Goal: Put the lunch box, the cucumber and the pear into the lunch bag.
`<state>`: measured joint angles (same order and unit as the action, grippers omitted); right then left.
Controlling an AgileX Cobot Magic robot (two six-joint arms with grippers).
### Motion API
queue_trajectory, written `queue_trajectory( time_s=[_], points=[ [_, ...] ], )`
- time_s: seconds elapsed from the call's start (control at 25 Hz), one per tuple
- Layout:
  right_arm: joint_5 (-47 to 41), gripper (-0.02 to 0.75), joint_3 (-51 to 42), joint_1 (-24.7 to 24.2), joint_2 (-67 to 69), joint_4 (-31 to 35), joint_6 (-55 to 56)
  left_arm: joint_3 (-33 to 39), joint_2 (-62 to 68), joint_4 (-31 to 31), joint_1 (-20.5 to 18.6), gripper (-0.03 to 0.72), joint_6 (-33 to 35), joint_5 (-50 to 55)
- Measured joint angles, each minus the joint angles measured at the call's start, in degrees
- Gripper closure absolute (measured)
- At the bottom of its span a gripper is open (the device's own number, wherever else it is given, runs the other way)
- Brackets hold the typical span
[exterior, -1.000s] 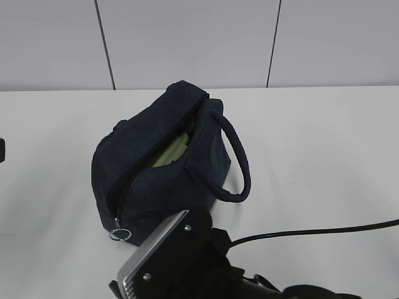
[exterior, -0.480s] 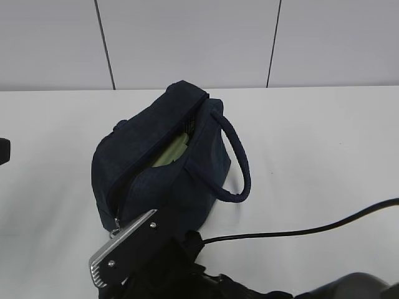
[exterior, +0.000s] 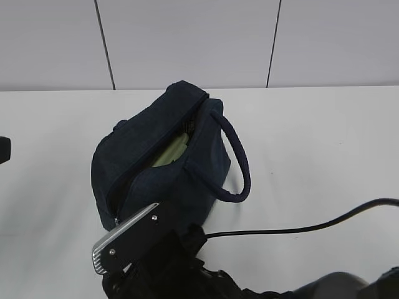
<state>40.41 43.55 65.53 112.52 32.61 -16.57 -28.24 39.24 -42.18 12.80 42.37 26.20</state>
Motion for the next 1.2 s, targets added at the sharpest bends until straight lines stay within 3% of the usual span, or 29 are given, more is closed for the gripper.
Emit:
queue_trajectory(
  time_s=[0.56,0.88,1.2],
  points=[
    [0.89,0.288,2.86,0.00,3.84,1.16,-0.03,0.00,0.00,-1.04,0.00,0.373,0.00,0.00],
    [1.21,0.291,4.40,0.00,5.46,6.58,-1.43,0.00,0.00,-1.10,0.00,0.373,0.00,0.00],
    [2.73,0.291,5.67,0.00,5.92,7.28,-2.44,0.00,0.00,-1.52,0.00,0.373,0.00,-0.01]
  ],
)
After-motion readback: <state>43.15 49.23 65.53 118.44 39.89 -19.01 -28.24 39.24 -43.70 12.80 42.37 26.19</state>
